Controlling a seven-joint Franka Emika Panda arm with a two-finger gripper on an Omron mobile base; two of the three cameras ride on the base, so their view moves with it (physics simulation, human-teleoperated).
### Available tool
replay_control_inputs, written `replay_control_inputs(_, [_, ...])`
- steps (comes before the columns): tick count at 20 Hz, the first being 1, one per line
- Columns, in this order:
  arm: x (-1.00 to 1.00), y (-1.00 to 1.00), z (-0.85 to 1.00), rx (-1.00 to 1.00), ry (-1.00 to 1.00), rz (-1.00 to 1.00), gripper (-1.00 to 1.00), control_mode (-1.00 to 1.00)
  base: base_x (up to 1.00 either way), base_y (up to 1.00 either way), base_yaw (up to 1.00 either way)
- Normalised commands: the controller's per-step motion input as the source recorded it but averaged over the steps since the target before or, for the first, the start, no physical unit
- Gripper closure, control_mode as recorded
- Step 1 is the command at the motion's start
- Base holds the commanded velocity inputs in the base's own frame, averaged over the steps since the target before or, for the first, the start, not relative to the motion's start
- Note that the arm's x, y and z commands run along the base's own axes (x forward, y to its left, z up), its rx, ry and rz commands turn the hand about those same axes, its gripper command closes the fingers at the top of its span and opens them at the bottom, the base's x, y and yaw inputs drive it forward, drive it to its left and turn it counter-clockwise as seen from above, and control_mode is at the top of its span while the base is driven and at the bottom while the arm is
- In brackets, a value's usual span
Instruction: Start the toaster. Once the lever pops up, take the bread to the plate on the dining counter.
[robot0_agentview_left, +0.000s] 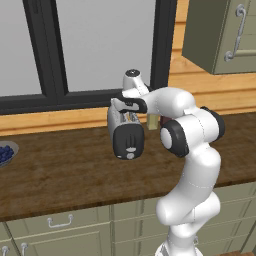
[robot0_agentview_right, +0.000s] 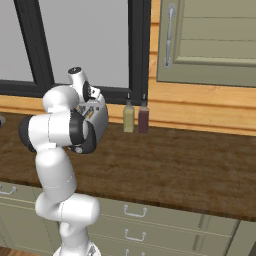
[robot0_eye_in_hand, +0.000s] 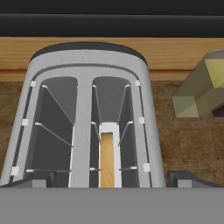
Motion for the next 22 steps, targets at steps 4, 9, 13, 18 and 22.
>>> replay_control_inputs(4, [0.00, 0.00, 0.00, 0.00, 0.00, 0.00, -1.00, -1.00, 0.00, 0.00, 0.00])
replay_control_inputs(9, [0.00, 0.00, 0.00, 0.00, 0.00, 0.00, -1.00, -1.00, 0.00, 0.00, 0.00])
replay_control_inputs(13, [0.00, 0.00, 0.00, 0.00, 0.00, 0.00, -1.00, -1.00, 0.00, 0.00, 0.00])
replay_control_inputs(18, [0.00, 0.00, 0.00, 0.00, 0.00, 0.00, -1.00, -1.00, 0.00, 0.00, 0.00])
replay_control_inputs(22, [0.00, 0.00, 0.00, 0.00, 0.00, 0.00, -1.00, -1.00, 0.00, 0.00, 0.00])
